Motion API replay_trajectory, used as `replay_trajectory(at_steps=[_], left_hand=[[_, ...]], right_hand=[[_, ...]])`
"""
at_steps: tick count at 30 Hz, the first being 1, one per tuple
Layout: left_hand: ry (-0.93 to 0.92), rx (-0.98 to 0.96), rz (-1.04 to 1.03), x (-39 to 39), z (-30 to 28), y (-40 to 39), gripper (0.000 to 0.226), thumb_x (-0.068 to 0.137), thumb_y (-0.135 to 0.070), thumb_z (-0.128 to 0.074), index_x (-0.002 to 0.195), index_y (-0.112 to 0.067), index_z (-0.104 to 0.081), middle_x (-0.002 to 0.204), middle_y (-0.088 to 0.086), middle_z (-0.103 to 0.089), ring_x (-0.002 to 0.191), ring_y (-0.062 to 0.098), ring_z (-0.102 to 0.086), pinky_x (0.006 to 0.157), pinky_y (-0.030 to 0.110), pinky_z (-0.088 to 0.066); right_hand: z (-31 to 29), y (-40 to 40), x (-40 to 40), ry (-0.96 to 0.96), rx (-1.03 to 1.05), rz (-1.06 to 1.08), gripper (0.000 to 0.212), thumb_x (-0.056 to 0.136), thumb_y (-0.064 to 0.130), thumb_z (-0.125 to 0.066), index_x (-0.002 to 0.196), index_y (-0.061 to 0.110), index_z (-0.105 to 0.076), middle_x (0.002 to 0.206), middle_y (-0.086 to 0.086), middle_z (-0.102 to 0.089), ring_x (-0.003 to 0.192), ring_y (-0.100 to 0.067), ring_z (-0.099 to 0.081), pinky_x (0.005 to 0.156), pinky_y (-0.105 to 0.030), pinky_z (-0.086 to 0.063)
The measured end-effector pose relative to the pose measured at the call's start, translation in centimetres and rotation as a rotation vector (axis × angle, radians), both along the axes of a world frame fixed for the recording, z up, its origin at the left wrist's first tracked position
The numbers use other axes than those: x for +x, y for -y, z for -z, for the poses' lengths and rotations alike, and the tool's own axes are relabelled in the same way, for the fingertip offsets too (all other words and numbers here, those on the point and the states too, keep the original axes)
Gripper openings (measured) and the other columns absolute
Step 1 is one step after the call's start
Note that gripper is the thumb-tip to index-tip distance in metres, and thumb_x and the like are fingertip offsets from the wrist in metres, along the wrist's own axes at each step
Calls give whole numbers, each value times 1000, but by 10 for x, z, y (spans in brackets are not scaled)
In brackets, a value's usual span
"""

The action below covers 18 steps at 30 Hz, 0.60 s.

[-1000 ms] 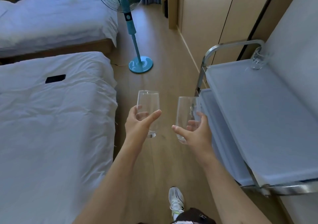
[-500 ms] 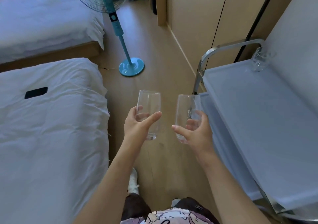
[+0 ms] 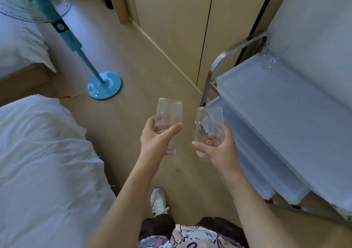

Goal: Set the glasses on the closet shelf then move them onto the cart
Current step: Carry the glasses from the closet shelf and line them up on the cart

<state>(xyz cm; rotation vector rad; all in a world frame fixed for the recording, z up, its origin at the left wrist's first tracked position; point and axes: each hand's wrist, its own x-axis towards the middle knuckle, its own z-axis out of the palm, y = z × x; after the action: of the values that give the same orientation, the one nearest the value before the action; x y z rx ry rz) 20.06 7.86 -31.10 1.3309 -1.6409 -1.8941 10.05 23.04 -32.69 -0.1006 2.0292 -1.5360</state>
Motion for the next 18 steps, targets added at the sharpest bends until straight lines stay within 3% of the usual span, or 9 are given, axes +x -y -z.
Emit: replay_trajectory(at_steps=[4,8,14,18], left_hand=[[42,33,118,-11,8,36,69,63,-50,-90,122,-36,-58,101,-7,-74,97,12,-72,80,50,-62],[45,86,192,-27,12,47,71,64,-48,-88,125,-32,-58,102,-4,-74,95,15,-73,70,44,-63],[112,119,336,-67,32,43,45,65,-45,-87,101,-35,-64,97,-7,-75,91,10,-72,80,51,-62],[152,111,384,-100,42,40,49,66,-45,-89,107,-36,-63,105,-3,-74,92,10,-72,79,52,-62]], right_hand=[[2,22,8,12,43,117,97,66,25,-95,144,34,-39,119,4,-59,107,-7,-60,87,-41,-58],[6,27,6,47,77,198,93,64,25,-95,137,43,-39,118,6,-58,108,-6,-60,88,-46,-59],[20,22,-14,102,79,343,101,63,21,-96,145,36,-39,117,2,-57,108,-9,-60,77,-43,-63],[36,20,-43,150,67,383,100,63,18,-96,143,37,-40,116,0,-56,108,-9,-59,71,-38,-63]])
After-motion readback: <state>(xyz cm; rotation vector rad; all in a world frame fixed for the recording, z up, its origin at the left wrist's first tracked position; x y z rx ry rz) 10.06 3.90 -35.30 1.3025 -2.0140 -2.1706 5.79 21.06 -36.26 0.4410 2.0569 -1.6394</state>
